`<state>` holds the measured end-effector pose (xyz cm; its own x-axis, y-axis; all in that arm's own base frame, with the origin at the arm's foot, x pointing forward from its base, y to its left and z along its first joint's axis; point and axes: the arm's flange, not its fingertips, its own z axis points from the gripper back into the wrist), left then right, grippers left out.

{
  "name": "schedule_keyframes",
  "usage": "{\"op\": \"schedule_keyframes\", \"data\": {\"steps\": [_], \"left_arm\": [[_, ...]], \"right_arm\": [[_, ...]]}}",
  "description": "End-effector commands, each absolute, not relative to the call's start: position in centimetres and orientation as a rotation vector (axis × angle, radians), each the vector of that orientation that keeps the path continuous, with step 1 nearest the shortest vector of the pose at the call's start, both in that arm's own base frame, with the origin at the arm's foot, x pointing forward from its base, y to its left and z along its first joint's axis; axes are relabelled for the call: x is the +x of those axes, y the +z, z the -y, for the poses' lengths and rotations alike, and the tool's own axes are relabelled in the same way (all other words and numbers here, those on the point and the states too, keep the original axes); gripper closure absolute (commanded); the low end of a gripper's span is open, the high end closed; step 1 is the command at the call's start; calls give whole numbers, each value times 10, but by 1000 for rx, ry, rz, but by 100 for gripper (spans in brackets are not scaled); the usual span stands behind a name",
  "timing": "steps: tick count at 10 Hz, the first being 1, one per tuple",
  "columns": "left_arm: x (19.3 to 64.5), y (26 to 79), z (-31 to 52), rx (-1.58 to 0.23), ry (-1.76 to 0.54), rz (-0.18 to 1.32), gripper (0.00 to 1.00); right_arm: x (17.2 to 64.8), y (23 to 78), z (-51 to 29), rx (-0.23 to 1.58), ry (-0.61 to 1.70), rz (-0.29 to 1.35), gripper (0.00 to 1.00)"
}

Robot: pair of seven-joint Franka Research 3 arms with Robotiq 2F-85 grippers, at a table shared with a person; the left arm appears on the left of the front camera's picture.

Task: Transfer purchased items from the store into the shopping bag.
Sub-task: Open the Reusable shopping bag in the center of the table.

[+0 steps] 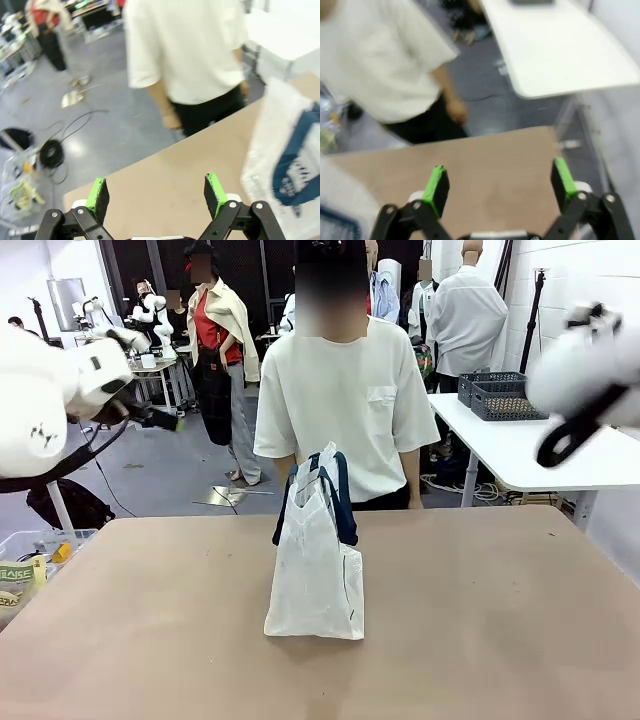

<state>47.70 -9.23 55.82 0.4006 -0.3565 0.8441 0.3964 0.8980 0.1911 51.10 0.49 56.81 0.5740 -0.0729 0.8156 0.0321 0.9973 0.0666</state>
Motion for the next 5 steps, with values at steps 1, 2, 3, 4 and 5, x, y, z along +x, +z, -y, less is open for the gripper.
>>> {"op": "schedule_keyframes", "data": {"steps": [1, 2, 3, 4, 5], "left_arm": [[503, 572, 60, -186, -597, 1018, 0], [508, 577, 86, -216, -633, 1007, 0], [515, 584, 112, -216, -654, 993, 0], [523, 591, 141, -202, -672, 959, 0], [526, 594, 161, -129, -694, 938, 0]], "right_arm": [[403, 633, 49, 262, 103, 828, 0], [389, 645, 34, 324, 187, 795, 0], [377, 655, 20, 347, 241, 727, 0], [364, 661, 10, 344, 311, 680, 0], [355, 662, 0, 354, 354, 633, 0]]}}
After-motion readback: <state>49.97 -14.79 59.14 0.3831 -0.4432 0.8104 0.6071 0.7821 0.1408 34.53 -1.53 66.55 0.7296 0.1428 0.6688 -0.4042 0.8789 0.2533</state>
